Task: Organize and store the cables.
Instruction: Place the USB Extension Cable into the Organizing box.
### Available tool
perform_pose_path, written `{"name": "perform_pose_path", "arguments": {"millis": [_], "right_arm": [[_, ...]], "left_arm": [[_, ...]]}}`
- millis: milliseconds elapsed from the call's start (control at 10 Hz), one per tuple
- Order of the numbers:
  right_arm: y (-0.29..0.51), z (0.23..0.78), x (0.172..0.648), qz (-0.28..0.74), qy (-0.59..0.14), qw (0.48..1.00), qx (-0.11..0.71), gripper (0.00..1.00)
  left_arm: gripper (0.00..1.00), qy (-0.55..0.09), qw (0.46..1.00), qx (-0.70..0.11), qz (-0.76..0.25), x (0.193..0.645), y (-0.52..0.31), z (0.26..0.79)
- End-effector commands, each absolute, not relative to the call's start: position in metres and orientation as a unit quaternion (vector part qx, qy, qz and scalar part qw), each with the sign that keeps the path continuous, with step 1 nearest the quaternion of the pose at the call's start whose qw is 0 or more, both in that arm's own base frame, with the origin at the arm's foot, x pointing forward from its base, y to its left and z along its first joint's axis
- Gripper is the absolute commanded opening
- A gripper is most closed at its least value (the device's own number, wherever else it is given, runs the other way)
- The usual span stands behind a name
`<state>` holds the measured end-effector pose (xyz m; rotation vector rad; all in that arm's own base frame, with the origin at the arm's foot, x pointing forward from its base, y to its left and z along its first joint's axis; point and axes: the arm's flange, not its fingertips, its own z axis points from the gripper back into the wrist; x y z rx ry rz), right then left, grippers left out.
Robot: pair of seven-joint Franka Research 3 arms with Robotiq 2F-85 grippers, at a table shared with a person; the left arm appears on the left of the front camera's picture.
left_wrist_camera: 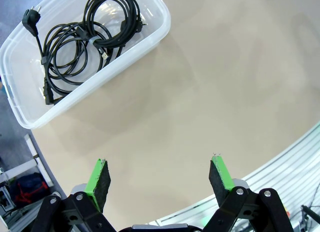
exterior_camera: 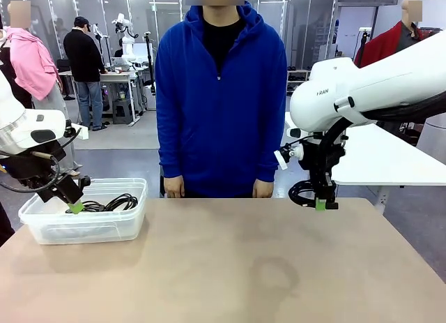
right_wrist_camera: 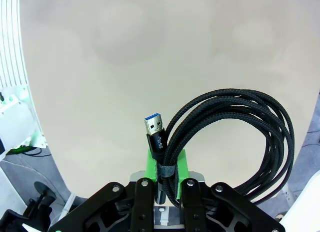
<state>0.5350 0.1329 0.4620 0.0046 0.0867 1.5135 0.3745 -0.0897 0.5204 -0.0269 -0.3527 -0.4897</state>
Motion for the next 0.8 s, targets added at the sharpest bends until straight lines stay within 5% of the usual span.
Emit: {"name": "perform_pose_path", "arguments": {"millis": [0,700], "right_arm": [[0.147,0.472,0.512,0.674,0.035,0.738,-0.001,0.00],[0.270,0.436,0.488,0.700,0.048,0.712,0.026,0.00]], "left_arm": [[1.00,-0.173,0.955,-0.011,-0.239,0.374,-0.090,0.520],[1.00,-0.173,0.955,-0.011,-0.239,0.374,-0.090,0.520]]}}
